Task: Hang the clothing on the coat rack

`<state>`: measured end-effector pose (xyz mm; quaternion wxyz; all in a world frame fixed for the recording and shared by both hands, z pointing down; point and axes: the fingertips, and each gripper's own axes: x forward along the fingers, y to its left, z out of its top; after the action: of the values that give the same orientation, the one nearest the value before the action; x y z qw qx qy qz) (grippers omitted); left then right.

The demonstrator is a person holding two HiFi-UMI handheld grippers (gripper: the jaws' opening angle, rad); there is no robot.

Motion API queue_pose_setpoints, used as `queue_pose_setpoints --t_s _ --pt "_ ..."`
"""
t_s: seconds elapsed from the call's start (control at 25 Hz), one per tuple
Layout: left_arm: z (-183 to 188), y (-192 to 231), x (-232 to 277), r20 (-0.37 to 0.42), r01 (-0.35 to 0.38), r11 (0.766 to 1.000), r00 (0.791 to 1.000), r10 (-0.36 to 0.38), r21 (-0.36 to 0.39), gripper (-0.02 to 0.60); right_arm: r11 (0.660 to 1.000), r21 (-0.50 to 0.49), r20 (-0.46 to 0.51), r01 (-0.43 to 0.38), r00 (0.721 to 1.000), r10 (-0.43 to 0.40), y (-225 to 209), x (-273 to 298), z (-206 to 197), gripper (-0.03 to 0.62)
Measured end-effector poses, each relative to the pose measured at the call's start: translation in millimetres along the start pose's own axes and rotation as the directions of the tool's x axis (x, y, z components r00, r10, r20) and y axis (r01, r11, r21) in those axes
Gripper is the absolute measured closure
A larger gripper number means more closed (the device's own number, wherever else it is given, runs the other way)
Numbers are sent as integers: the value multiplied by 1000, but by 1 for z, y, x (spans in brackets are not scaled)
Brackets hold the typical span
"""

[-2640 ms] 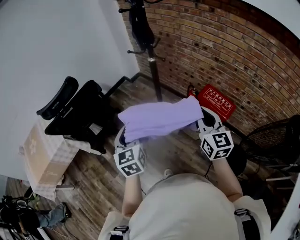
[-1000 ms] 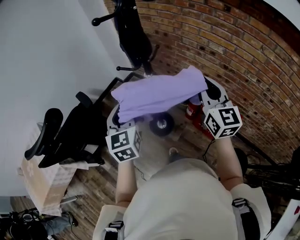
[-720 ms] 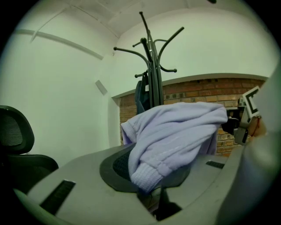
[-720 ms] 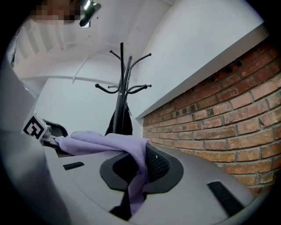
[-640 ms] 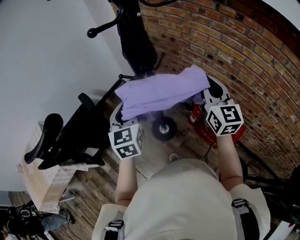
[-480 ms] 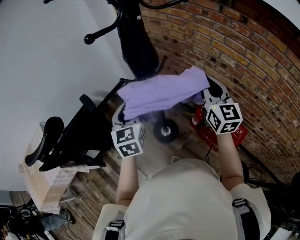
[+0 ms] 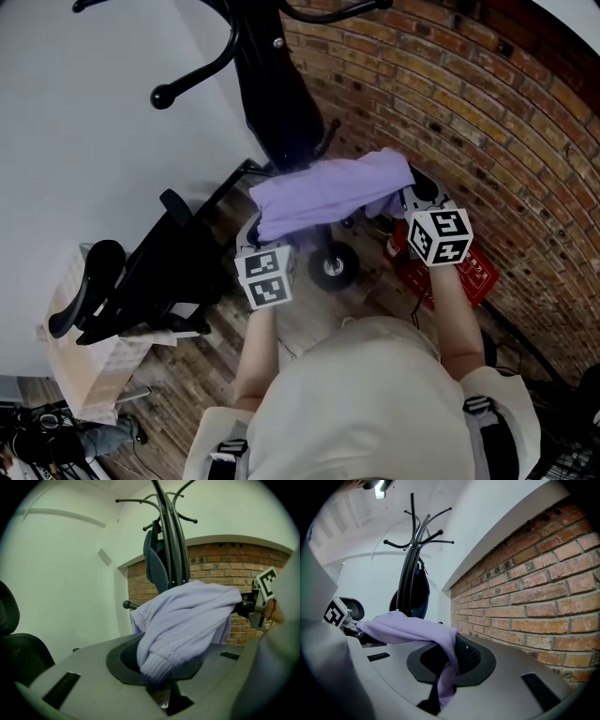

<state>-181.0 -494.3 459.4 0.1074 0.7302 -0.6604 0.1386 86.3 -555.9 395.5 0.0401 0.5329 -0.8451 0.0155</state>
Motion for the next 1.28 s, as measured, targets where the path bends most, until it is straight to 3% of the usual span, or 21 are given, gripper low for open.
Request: queue_pose_setpoints --t_s 0.36,0.76,1.28 --pt "-43 -14 22 -80 44 999 996 -45 -10 506 998 70 -100 -10 995 17 5 8 -63 576" --pt "-80 -56 32 -154 144 990 978 -142 2 506 993 85 -189 -79 978 94 49 5 -132 576" --pt "-95 -89 30 -175 207 978 964 -200 22 506 977 111 -223 -182 953 203 109 -6 -162 576"
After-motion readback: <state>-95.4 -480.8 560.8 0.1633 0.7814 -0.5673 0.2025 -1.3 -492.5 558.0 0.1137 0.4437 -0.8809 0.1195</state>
